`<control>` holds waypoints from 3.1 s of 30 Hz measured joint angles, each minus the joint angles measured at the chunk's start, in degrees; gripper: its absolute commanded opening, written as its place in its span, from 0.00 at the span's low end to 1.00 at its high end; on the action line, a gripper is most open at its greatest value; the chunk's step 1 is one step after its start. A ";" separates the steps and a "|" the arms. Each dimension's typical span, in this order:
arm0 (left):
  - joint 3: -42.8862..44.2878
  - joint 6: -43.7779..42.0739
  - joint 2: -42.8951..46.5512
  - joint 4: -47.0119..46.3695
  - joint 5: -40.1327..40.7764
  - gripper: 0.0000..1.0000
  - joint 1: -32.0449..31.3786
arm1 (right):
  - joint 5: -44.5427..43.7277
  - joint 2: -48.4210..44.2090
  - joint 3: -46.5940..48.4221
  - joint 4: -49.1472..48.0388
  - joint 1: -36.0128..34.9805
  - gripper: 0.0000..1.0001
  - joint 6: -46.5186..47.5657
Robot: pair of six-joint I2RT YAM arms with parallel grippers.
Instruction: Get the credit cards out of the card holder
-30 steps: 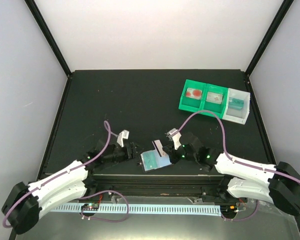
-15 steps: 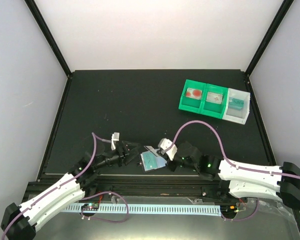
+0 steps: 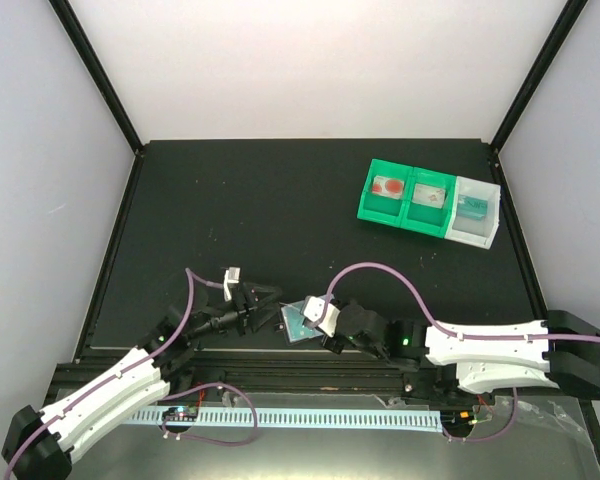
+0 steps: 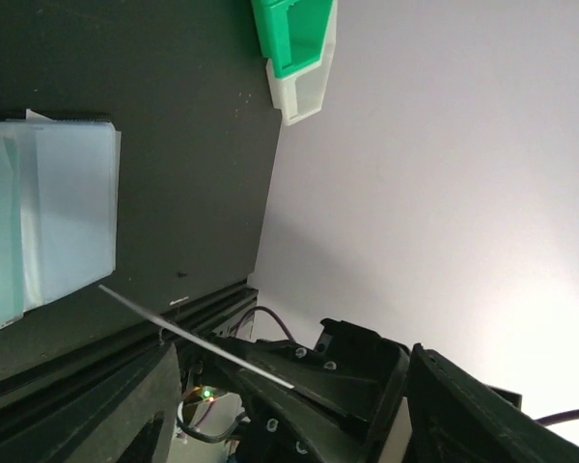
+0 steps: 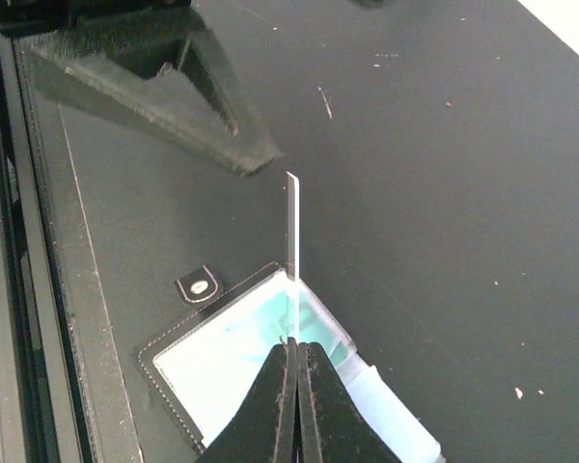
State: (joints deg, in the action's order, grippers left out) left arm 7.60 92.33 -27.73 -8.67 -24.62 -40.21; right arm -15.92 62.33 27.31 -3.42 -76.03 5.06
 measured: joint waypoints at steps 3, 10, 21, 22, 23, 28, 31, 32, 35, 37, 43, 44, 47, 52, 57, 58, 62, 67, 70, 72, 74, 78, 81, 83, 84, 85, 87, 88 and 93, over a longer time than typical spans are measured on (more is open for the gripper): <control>-0.15 0.46 0.00 0.07 -0.42 0.69 0.00 | -2.73 0.74 1.11 -0.04 -1.25 0.01 0.66; -1.40 1.51 0.00 -0.13 -1.07 0.58 0.00 | -7.50 2.60 2.05 -0.11 -3.41 0.01 2.80; -2.67 2.80 0.00 -0.94 -1.18 0.41 0.00 | -13.27 6.21 3.93 -1.46 -9.07 0.01 8.33; -2.78 2.89 0.00 -1.20 -1.18 0.36 0.00 | -13.94 6.78 4.07 -1.62 -9.84 0.01 8.87; -2.93 3.06 0.00 -1.40 -1.22 0.27 0.00 | -14.53 7.41 4.28 -1.66 -10.40 0.01 9.25; -4.15 3.58 0.44 -2.75 -1.20 0.02 0.02 | -17.73 10.03 5.81 -1.73 -11.69 0.01 9.88; -5.31 3.58 1.20 -3.39 -1.07 0.02 0.07 | -18.93 10.03 5.81 -1.73 -12.07 0.03 9.81; -5.81 3.65 1.64 -3.54 -1.01 0.02 0.07 | -18.95 10.03 5.81 -1.66 -12.09 0.06 9.62; -7.06 3.65 2.99 -4.13 -0.90 0.02 0.07 | -19.10 9.44 5.81 -1.20 -12.13 0.16 8.15; -7.06 2.97 3.65 -4.63 -0.52 0.02 0.07 | -19.23 8.22 5.81 -0.28 -12.17 0.23 6.47; -6.71 -3.85 4.22 -4.48 0.85 0.02 0.07 | -17.33 2.45 8.00 7.06 -10.69 0.29 -2.80; -6.19 -5.57 4.09 -4.02 0.98 0.02 0.07 | -16.46 1.86 8.94 8.33 -9.94 0.30 -4.66; -3.58 -10.95 4.02 -1.77 1.22 0.02 0.07 | -11.43 -0.74 12.74 12.46 -5.84 0.34 -11.87; 1.73 -19.74 4.83 1.03 1.27 0.01 0.07 | -0.07 -5.22 14.01 14.23 3.19 0.34 -23.37; 2.80 -25.24 7.58 2.58 1.27 0.02 0.07 | 12.96 -7.93 10.64 12.41 10.93 0.34 -33.42; 2.80 -25.81 7.96 2.84 1.27 0.02 0.07 | 14.75 -8.44 9.86 11.96 11.37 0.34 -35.10; 2.80 -27.08 8.87 2.58 0.94 0.02 0.07 | 19.43 -9.86 8.39 9.94 11.80 0.38 -41.20; 2.80 -28.24 9.01 1.51 0.35 0.01 0.07 | 20.98 -10.32 8.26 8.00 11.98 0.38 -46.23; 2.80 -28.37 9.01 0.55 0.09 0.02 0.07 | 22.14 -10.32 7.48 6.27 12.13 0.38 -48.52; 2.80 -28.37 9.03 -0.52 -0.09 0.01 0.07 | 22.60 -10.32 6.88 5.40 12.13 0.41 -49.88; 2.80 -28.35 9.05 -0.96 -0.13 0.01 0.07 | 22.51 -10.32 6.36 4.96 12.13 0.42 -51.23; 2.80 -28.33 9.66 -1.42 -0.17 0.02 0.07 | 21.11 -11.39 4.79 4.72 12.15 0.41 -53.70; 2.80 -28.33 9.79 -1.75 -0.20 0.02 0.07 | 20.94 -12.26 3.89 4.22 12.15 0.40 -54.66; 2.78 -28.30 9.79 -1.77 -0.22 0.02 0.07 | 21.22 -12.37 3.76 3.30 12.15 0.39 -55.01; 2.78 -28.28 9.79 -1.95 -0.24 0.02 0.07 | 21.49 -12.44 3.76 2.73 12.15 0.39 -55.15; 2.73 -28.22 9.79 -2.19 -0.26 0.01 0.07 | 21.77 -12.50 3.76 2.03 12.15 0.39 -55.34; 2.60 -27.93 9.81 -3.04 -0.31 0.01 0.07 | 22.18 -12.57 3.76 1.09 12.15 0.39 -55.67; 2.34 -27.71 9.90 -3.76 -0.28 0.02 0.07 | 22.32 -12.57 3.76 0.74 12.15 0.38 -55.91; 0.94 -26.71 10.25 -5.77 -0.33 0.02 0.07 | 23.06 -12.48 3.69 -1.73 12.15 0.34 -57.07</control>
State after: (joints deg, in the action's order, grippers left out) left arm 8.54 65.63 -17.47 -14.44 -24.95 -40.14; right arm 7.14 49.84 31.00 -5.15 -63.88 -52.01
